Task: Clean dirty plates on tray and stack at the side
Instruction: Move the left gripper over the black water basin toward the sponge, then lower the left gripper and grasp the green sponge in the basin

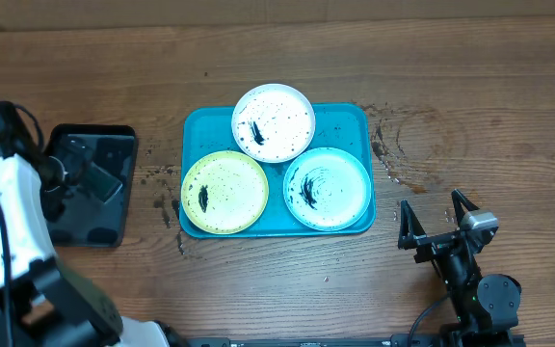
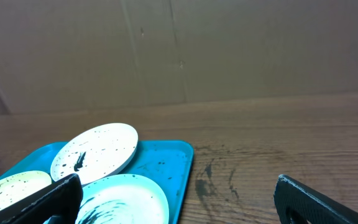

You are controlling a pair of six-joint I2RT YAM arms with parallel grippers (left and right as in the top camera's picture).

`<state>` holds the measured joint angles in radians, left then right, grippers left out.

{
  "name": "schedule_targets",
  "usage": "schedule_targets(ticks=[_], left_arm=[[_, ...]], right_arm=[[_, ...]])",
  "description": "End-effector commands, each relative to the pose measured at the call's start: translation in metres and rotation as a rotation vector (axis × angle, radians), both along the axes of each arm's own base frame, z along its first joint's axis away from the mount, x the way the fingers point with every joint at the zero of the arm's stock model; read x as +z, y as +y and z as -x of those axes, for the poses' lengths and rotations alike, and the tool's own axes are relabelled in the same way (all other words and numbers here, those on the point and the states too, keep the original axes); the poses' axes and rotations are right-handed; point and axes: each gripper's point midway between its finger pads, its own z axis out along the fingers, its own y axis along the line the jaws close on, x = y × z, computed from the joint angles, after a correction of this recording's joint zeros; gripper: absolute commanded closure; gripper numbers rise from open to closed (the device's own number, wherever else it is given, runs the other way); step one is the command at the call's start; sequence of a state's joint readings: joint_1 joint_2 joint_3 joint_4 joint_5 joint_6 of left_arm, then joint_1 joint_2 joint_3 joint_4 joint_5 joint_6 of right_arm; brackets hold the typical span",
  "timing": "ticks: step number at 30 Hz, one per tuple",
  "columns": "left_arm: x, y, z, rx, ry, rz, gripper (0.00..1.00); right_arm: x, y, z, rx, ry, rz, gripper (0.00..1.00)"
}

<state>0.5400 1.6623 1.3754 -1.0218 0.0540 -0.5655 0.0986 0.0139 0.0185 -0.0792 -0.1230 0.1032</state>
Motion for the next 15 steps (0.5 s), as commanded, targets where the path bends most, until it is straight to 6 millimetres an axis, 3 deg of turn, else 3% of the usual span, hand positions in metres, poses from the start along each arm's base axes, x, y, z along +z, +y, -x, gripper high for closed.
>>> schedule_targets(ticks=[1, 8, 11, 15], left_arm=[[-0.007, -0.014, -0.014, -0.088, 0.004, 0.070, 0.00], [0.017, 0.022, -0.020, -0.013, 0.108, -0.058, 0.00], [0.004, 0.023, -0.023, -0.042, 0.142, -0.067, 0.00], [-0.029, 0.015, -0.033, -0.074, 0.199, -0.023, 0.00]], right_arm=[[-0.002, -0.002, -0.001, -0.012, -0.005, 0.006, 0.00], [-0.002, -0.002, -0.001, -0.012, -0.006, 0.006, 0.00], [-0.002, -0.002, -0.001, -0.012, -0.005, 0.006, 0.00], [-0.002, -0.002, -0.001, -0.012, -0.005, 0.006, 0.00]])
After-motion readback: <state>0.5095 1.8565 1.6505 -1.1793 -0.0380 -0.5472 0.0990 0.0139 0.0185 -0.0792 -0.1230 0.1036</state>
